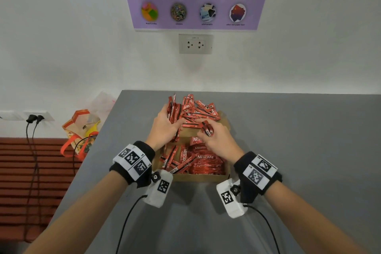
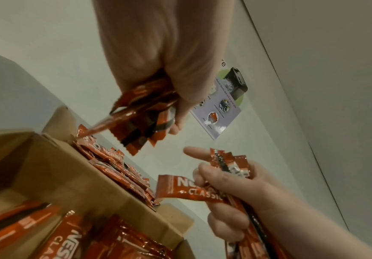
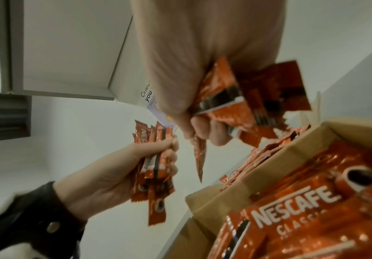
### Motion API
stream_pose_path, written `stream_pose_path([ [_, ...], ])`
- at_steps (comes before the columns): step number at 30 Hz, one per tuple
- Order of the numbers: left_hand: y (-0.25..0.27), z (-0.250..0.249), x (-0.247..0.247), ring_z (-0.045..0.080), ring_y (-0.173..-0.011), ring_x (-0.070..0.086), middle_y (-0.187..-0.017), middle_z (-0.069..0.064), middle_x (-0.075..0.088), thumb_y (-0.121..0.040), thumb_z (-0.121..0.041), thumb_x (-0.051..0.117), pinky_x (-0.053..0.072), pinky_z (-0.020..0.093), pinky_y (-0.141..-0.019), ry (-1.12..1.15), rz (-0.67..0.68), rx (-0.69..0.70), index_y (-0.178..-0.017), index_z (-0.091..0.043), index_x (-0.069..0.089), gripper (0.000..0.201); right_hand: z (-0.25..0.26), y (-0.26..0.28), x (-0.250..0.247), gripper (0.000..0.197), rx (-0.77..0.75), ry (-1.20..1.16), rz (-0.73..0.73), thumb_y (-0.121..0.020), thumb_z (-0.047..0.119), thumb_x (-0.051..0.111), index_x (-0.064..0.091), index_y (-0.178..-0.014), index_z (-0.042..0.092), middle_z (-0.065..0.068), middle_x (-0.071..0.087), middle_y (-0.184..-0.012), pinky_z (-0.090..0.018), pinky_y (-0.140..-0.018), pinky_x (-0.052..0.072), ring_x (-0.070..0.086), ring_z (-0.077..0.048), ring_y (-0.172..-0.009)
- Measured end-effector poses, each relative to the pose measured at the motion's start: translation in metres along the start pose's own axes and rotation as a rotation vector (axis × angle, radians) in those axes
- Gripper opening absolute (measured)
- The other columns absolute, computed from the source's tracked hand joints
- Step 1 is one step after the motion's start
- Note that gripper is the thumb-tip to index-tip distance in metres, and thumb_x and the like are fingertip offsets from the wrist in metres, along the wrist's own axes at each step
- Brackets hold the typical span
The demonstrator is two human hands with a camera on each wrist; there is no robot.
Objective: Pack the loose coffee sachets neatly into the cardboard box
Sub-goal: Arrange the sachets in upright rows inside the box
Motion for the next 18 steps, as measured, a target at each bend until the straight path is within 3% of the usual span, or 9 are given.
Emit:
stream_pose_path([
  [3,0.004,0.006,0.010,0.014,-0.092,0.065,-0.107,0.004,0.067,-0.080,-0.029,0.071,0.051,0.028,-0.088,0.018,0.087,-0.029,-0.124,-0.009,0.050,0.053,-0.001,-0.002,-0.006,0.035,-0.016,0.010,-0.005,-0.091,0.012,0.058,0.053,-0.125,0.019,0.016,0.055,-0.095,-0.010,-0.067,0.038,0.047,0.010,-0.067],
  [4,0.006,0.005,0.011,0.011,-0.091,0.065,-0.103,0.001,0.068,-0.078,-0.029,0.073,0.050,0.028,-0.087,0.030,0.101,-0.030,-0.120,-0.010,0.053,0.050,-0.002,-0.003,-0.007,0.033,-0.016,0.003,-0.007,-0.091,0.012,0.058,0.054,-0.122,0.019,0.017,0.055,-0.095,-0.012,-0.069,0.038,0.046,0.009,-0.070],
  [8,0.014,-0.005,0.026,0.001,-0.060,0.062,-0.071,-0.009,0.066,-0.078,-0.024,0.073,0.048,0.019,-0.067,0.089,0.261,-0.009,-0.100,-0.015,0.059,0.028,0.004,-0.004,-0.007,0.023,-0.066,0.007,-0.055,-0.092,0.017,0.056,0.055,-0.116,0.014,0.013,0.059,-0.096,-0.018,-0.073,0.042,0.051,0.008,-0.074],
  [10,0.018,-0.008,0.031,0.002,-0.055,0.061,-0.070,-0.008,0.066,-0.079,-0.021,0.072,0.049,0.016,-0.060,0.070,0.330,0.001,-0.101,-0.016,0.058,0.026,0.008,-0.004,-0.006,0.025,-0.091,-0.006,-0.098,-0.094,0.018,0.054,0.054,-0.118,0.012,0.009,0.061,-0.104,-0.018,-0.081,0.044,0.057,0.001,-0.088],
  [12,0.018,-0.008,0.030,0.005,-0.057,0.063,-0.081,-0.006,0.068,-0.078,-0.020,0.074,0.051,0.018,-0.060,0.052,0.333,0.002,-0.107,-0.015,0.057,0.034,0.011,-0.004,-0.002,0.026,-0.095,0.001,-0.101,-0.096,0.019,0.051,0.053,-0.120,0.011,0.006,0.062,-0.108,-0.019,-0.087,0.044,0.058,-0.005,-0.099],
  [15,0.014,-0.007,0.022,0.004,-0.056,0.062,-0.085,-0.005,0.068,-0.076,-0.020,0.076,0.051,0.021,-0.061,0.011,0.280,-0.005,-0.111,-0.012,0.057,0.041,0.012,-0.006,0.000,0.022,-0.093,0.051,-0.125,-0.098,0.024,0.044,0.054,-0.112,0.010,-0.004,0.067,-0.094,-0.030,-0.077,0.052,0.063,-0.013,-0.079],
  [18,0.011,-0.002,0.008,0.001,-0.048,0.060,-0.080,-0.007,0.066,-0.078,-0.019,0.074,0.046,0.011,-0.050,-0.057,0.163,-0.029,-0.108,-0.013,0.055,0.036,0.005,-0.011,-0.006,0.024,-0.033,0.080,-0.188,-0.100,0.026,0.040,0.055,-0.105,0.007,-0.010,0.063,-0.071,-0.035,-0.059,0.050,0.058,-0.018,-0.057],
])
Point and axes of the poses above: each hand's wrist, its own y-axis away from the middle knuckle, its own x-axis out of the palm, z = x × y, the point moved 8 cm from there along -y, towards the middle knuckle
